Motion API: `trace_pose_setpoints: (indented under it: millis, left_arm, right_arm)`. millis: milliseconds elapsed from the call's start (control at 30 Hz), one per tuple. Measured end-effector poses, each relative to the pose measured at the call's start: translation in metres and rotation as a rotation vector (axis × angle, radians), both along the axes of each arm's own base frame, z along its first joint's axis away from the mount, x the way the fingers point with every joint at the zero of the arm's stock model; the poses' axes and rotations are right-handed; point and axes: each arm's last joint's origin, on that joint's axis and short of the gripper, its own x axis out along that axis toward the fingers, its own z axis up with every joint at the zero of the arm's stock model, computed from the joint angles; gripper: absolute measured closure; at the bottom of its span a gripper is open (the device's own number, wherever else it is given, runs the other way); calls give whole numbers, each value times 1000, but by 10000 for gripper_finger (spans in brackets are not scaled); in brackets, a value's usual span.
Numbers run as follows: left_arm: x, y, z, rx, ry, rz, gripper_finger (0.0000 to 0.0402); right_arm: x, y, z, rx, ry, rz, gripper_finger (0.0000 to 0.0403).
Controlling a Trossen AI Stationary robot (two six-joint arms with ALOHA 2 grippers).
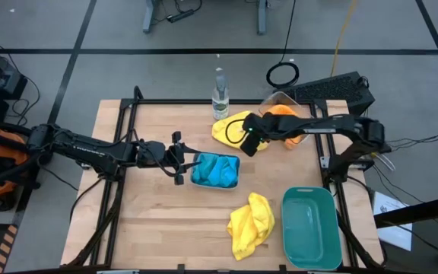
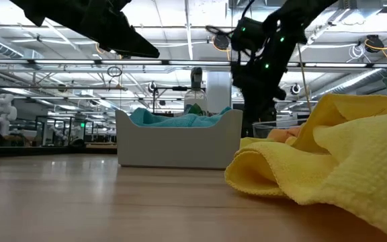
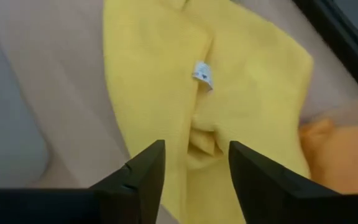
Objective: Sort microfiber towel by color & place in baskets
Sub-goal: Put the top yellow towel in the blue container
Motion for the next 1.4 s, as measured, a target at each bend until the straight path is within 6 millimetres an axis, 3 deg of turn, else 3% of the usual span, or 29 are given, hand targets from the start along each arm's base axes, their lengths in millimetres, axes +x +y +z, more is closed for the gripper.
trace_pose_setpoints:
  millis: [267, 567, 833, 1200, 1300, 1400]
  left_arm:
    - [0, 0, 0, -1, 0, 0, 226]
    - [0, 0, -1, 0, 7, 0, 226]
    - [0, 0, -1, 0, 8, 0, 226]
    - [0, 0, -1, 0, 8, -1, 226]
    - [0, 0, -1, 0, 8, -1, 226]
    - [0, 0, -1, 0, 8, -1, 226]
  right_arm:
    - [10, -5, -25, -30, 95, 97, 164]
    - [12, -8, -27, -132, 157, 150, 94]
    - [15, -8, -30, -122, 155, 204, 102]
    - [22, -12, -72, -88, 289, 232, 105]
    - [23, -15, -76, -46, 277, 241, 124]
    - [23, -16, -79, -14, 271, 250, 171]
